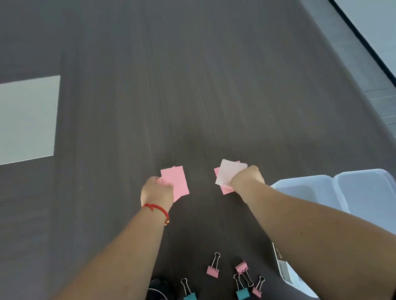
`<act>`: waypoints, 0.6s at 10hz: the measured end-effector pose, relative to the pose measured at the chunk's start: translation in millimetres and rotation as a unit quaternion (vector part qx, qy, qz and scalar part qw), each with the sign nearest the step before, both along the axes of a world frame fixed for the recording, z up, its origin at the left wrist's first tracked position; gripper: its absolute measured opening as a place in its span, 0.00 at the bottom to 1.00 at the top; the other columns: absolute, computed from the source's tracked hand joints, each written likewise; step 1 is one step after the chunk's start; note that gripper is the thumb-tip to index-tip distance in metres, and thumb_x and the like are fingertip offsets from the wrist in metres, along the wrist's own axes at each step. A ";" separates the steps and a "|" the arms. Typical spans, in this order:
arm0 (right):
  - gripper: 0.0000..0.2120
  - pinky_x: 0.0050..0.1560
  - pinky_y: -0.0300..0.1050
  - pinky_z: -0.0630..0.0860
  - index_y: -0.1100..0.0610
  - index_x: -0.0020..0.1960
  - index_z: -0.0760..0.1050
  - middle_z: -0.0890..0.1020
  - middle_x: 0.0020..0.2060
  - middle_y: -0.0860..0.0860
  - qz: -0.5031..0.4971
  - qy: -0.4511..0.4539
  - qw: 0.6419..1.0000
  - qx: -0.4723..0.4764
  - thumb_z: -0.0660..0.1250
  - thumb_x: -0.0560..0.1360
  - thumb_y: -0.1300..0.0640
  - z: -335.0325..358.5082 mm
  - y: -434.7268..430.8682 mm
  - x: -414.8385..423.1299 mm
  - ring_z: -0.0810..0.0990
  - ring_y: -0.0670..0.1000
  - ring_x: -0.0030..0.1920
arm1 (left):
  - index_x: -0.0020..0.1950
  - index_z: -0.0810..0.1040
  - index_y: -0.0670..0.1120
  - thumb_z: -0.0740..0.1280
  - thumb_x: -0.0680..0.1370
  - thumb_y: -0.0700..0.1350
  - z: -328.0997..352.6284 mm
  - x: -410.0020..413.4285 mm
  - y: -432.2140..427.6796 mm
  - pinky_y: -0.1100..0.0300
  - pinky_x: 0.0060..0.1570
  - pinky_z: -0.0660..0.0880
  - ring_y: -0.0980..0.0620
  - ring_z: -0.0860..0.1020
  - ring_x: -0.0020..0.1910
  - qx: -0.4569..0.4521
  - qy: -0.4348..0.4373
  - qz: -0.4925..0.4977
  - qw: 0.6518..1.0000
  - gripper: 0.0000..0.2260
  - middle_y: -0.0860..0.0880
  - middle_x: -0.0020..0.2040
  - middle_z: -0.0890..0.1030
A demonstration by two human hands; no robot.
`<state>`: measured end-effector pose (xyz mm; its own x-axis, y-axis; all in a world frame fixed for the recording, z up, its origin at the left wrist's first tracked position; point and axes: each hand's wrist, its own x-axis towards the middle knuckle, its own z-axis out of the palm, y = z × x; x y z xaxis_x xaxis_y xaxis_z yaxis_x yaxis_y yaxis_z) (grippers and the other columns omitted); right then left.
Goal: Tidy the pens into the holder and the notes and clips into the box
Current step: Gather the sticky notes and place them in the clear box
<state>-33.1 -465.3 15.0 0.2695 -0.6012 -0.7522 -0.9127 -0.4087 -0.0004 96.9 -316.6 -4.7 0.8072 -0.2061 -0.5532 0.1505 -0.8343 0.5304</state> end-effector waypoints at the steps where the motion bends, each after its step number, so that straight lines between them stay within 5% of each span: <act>1: 0.20 0.35 0.37 0.69 0.57 0.66 0.73 0.77 0.63 0.55 -0.201 -0.078 0.976 0.018 0.65 0.74 0.54 -26.6 -4.7 -6.4 0.72 0.52 0.46 | 0.60 0.74 0.42 0.64 0.74 0.39 12.3 -9.5 1.2 0.58 0.43 0.70 0.46 0.74 0.44 -0.057 0.007 0.037 0.998 0.14 0.47 0.49 0.77; 2: 0.15 0.47 0.44 0.69 0.57 0.58 0.76 0.79 0.52 0.54 -0.200 -0.114 0.973 -0.013 0.60 0.73 0.55 -19.3 3.7 -12.0 0.74 0.56 0.50 | 0.60 0.73 0.42 0.66 0.73 0.38 24.5 -16.4 5.8 0.56 0.45 0.73 0.47 0.76 0.46 -0.103 0.027 0.064 0.992 0.15 0.46 0.50 0.78; 3: 0.10 0.35 0.41 0.70 0.57 0.55 0.75 0.78 0.41 0.50 -0.281 -0.262 0.923 0.037 0.63 0.75 0.58 11.2 15.8 -18.7 0.76 0.53 0.39 | 0.59 0.74 0.43 0.66 0.72 0.38 40.6 -22.8 14.4 0.54 0.49 0.76 0.46 0.76 0.47 -0.117 0.037 0.061 0.991 0.15 0.47 0.49 0.78; 4: 0.11 0.36 0.40 0.74 0.55 0.55 0.75 0.81 0.45 0.48 -0.299 -0.394 0.864 0.091 0.67 0.74 0.57 48.8 31.4 -40.6 0.78 0.48 0.41 | 0.55 0.74 0.46 0.66 0.73 0.39 56.4 -34.7 17.9 0.53 0.51 0.77 0.45 0.77 0.48 -0.125 0.051 0.028 0.990 0.12 0.47 0.48 0.78; 5: 0.11 0.51 0.49 0.82 0.51 0.53 0.76 0.84 0.50 0.48 -0.314 -0.474 0.790 0.229 0.71 0.73 0.62 83.7 40.6 -66.6 0.83 0.50 0.50 | 0.53 0.75 0.48 0.64 0.74 0.41 71.2 -55.0 14.0 0.46 0.52 0.80 0.45 0.80 0.51 -0.169 0.145 -0.015 0.975 0.08 0.44 0.52 0.81; 6: 0.12 0.45 0.43 0.79 0.49 0.50 0.74 0.83 0.50 0.49 -0.247 -0.447 0.832 0.215 0.72 0.72 0.62 93.2 42.9 -96.6 0.82 0.50 0.48 | 0.58 0.73 0.44 0.57 0.80 0.35 98.3 -86.1 5.7 0.47 0.52 0.80 0.45 0.78 0.54 -0.288 0.310 0.006 0.906 0.10 0.42 0.55 0.80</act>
